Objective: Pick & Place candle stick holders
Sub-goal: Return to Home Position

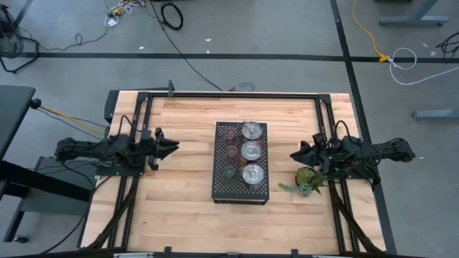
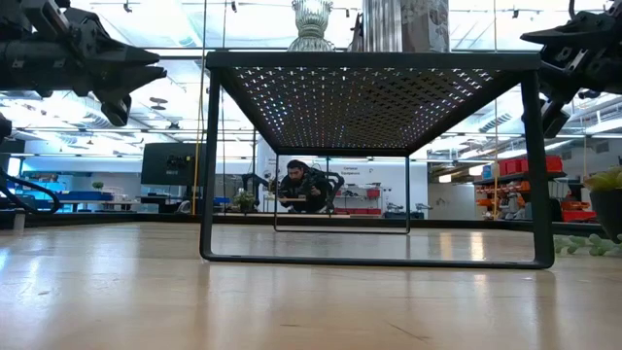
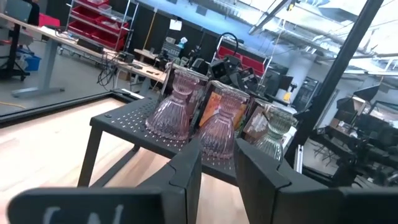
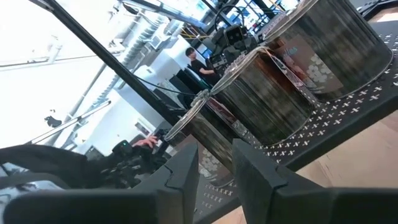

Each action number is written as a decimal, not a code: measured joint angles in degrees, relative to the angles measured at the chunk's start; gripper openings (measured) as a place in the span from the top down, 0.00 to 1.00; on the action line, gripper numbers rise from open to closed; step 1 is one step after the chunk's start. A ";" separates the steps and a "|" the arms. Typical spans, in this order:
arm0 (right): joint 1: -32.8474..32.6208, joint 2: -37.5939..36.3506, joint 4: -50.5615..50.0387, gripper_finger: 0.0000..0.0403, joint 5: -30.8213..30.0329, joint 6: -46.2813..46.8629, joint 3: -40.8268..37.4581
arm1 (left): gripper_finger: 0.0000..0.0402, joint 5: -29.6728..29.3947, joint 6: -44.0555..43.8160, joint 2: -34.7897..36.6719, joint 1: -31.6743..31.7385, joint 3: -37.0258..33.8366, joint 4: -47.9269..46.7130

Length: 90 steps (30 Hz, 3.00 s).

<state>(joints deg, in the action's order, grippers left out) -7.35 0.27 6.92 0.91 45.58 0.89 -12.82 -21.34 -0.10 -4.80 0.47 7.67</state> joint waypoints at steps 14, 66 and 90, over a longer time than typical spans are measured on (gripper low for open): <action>0.02 0.00 -0.41 0.75 -0.09 -3.39 0.01 | 0.75 0.00 -0.04 0.00 0.00 0.00 0.10; 0.07 0.68 -3.98 0.75 -14.45 -54.66 0.02 | 0.75 0.07 5.49 -0.22 0.00 -0.04 -2.80; 0.07 0.67 -3.97 0.75 -14.45 -54.66 0.02 | 0.75 0.04 5.48 -0.24 0.00 -0.04 -2.79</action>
<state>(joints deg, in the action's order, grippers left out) -7.29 0.95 2.95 -13.54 -9.08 0.91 -12.78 -15.86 -0.34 -4.80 0.43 4.88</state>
